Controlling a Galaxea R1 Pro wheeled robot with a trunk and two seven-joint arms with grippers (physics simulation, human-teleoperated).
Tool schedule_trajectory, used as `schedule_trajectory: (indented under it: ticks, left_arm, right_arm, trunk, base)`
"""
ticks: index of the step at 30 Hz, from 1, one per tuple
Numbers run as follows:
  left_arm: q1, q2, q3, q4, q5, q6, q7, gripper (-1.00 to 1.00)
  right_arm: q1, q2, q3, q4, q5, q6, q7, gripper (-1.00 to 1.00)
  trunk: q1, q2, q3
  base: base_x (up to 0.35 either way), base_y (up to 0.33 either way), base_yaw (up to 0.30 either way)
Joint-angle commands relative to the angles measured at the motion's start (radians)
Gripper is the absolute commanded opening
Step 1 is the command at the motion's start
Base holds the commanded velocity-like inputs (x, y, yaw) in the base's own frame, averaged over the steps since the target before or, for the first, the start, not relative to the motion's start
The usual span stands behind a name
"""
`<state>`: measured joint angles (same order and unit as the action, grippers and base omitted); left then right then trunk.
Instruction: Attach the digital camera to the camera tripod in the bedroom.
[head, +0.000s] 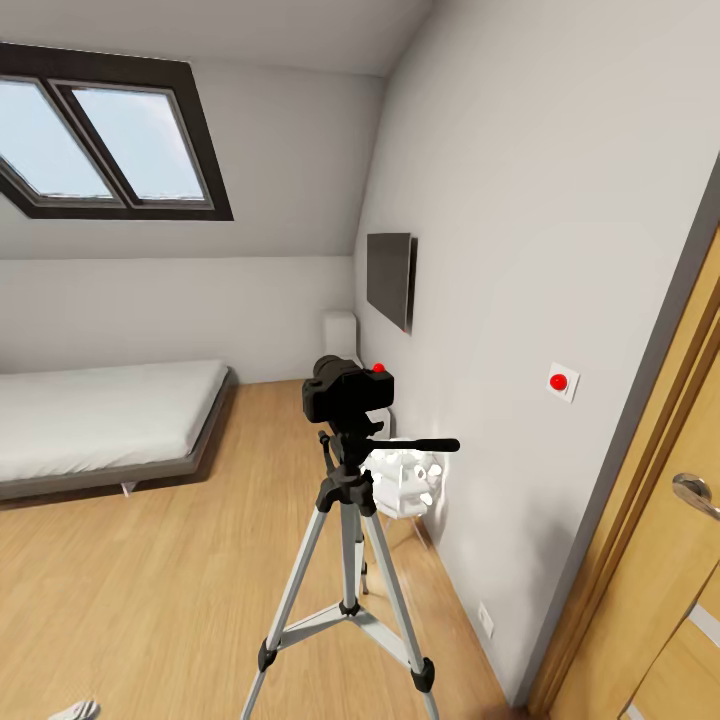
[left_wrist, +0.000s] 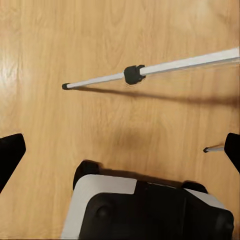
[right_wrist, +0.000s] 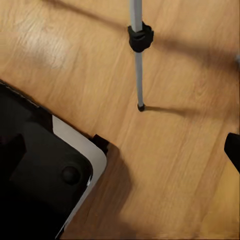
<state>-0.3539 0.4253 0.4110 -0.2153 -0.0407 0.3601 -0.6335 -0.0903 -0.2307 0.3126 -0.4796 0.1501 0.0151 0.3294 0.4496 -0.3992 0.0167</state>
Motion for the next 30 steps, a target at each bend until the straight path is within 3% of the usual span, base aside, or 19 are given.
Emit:
schedule_trajectory:
  ticks: [1, 4, 5, 6, 8, 9, 12, 13, 22, 30]
  left_arm:
    - [0.000, -0.004, 0.010, 0.040, 0.005, -0.024, 0.011, 1.00]
    - [0.003, -0.026, 0.010, 0.128, 0.032, -0.099, 0.084, 1.00]
    - [0.021, -0.060, 0.009, 0.174, 0.053, -0.140, 0.186, 1.00]
    - [0.021, -0.060, 0.009, 0.174, 0.053, -0.140, 0.186, 1.00]
    - [0.036, -0.082, 0.009, 0.192, 0.068, -0.157, 0.258, 1.00]
    - [0.036, -0.082, 0.009, 0.192, 0.068, -0.157, 0.258, 1.00]
    - [0.054, -0.111, 0.009, 0.207, 0.095, -0.173, 0.342, 1.00]
    - [0.071, -0.140, 0.009, 0.215, 0.113, -0.182, 0.391, 1.00]
    - [0.150, -0.229, 0.004, 0.222, 0.126, -0.191, 0.436, 1.00]
    - [0.197, -0.301, 0.003, 0.223, 0.128, -0.193, 0.442, 1.00]
  right_arm:
    - [0.000, 0.000, 0.001, 0.021, 0.008, 0.001, -0.007, 1.00]
    - [-0.001, 0.003, 0.002, 0.067, 0.007, -0.002, -0.034, 1.00]
    - [0.000, 0.005, 0.004, 0.094, 0.010, -0.006, -0.052, 1.00]
    - [0.000, 0.005, 0.004, 0.094, 0.010, -0.006, -0.052, 1.00]
    - [0.000, 0.006, 0.006, 0.108, 0.011, -0.007, -0.058, 1.00]
    - [0.000, 0.006, 0.006, 0.108, 0.011, -0.007, -0.058, 1.00]
    - [0.001, 0.007, 0.006, 0.139, 0.009, -0.009, -0.064, 1.00]
    - [0.001, 0.008, 0.003, 0.187, 0.004, -0.011, -0.067, 1.00]
    - [0.001, 0.012, 0.009, 0.264, 0.010, -0.005, -0.070, 1.00]
    - [0.001, 0.063, 0.012, 0.326, 0.011, -0.008, -0.070, 1.00]
  trunk:
    - [0.000, -0.001, 0.000]
    - [0.000, -0.001, 0.000]
    - [0.000, -0.001, -0.001]
    - [0.000, -0.001, -0.001]
    - [0.000, -0.001, -0.002]
    - [0.000, -0.001, -0.002]
    - [0.000, -0.001, -0.003]
    - [0.000, -0.001, -0.003]
    - [0.000, -0.001, -0.003]
    - [0.000, -0.001, -0.003]
  base:
    - [0.000, 0.000, 0.000]
    - [0.000, 0.000, -0.002]
    - [0.000, 0.000, -0.058]
    - [0.000, 0.000, -0.058]
    - [0.000, 0.000, -0.083]
    - [0.000, 0.000, -0.090]
    - [0.000, 0.000, -0.085]
    - [0.000, 0.000, -0.030]
    - [0.000, 0.000, -0.014]
    - [0.000, 0.000, -0.002]
